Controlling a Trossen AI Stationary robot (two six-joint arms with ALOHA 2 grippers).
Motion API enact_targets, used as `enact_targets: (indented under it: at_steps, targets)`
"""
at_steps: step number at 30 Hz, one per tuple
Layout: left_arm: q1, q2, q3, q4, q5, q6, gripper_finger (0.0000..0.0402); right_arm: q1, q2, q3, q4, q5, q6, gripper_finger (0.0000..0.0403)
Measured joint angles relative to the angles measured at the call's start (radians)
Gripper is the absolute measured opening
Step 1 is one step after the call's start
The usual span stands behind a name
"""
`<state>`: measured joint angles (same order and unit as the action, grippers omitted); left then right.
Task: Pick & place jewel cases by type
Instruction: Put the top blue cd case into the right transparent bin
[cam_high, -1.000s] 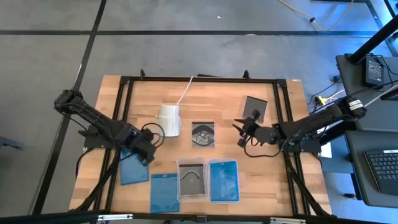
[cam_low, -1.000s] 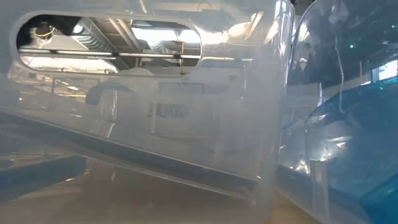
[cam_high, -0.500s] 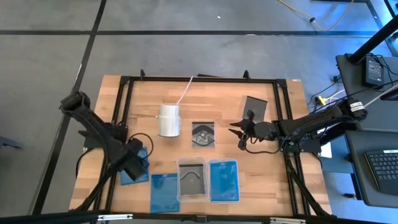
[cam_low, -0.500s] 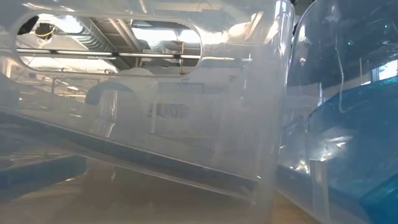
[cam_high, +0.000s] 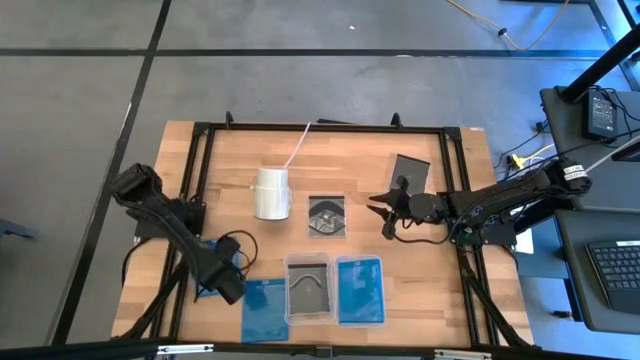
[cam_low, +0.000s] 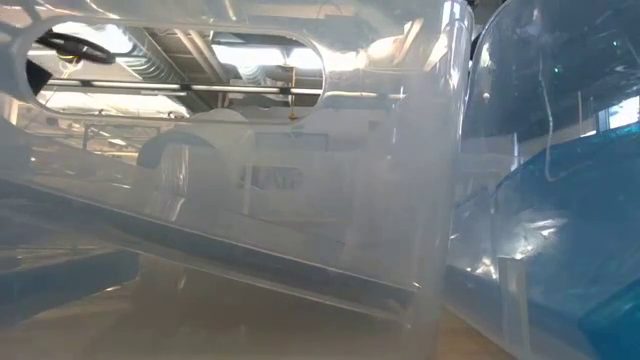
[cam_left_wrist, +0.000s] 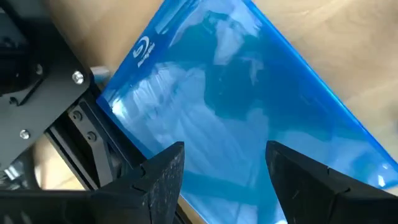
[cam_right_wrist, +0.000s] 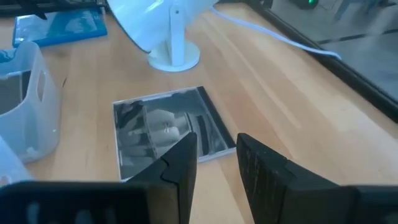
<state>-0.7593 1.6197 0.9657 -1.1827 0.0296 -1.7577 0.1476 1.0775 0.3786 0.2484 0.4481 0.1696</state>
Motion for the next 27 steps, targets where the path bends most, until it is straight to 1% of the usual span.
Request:
enact_targets:
  at_steps: [7,13,17,21,25,27]
  targets:
    - [0.021,0.038,0.000,0.012,-0.008,0.020,0.0221,-0.051,0.000,0.000,0.090,-0.014,-0.022,0.0119]
    - [0.051,0.075,-0.001,0.015,-0.010,0.090,0.0221,-0.092,0.000,0.001,0.099,-0.130,-0.050,0.0119]
    - [0.080,0.114,-0.001,0.021,-0.016,0.183,0.0221,-0.110,0.001,0.001,0.108,-0.138,-0.033,0.0119]
    - [0.122,0.140,-0.025,0.070,0.003,0.263,0.0221,-0.111,0.001,0.001,0.109,-0.139,-0.018,0.0119]
    - [0.161,0.146,-0.039,0.094,0.013,0.328,0.0221,-0.111,0.004,0.001,0.128,-0.146,-0.018,0.0119]
    - [0.178,0.139,-0.039,0.095,-0.004,0.344,0.0221,-0.112,0.014,0.001,0.145,-0.169,-0.022,0.0119]
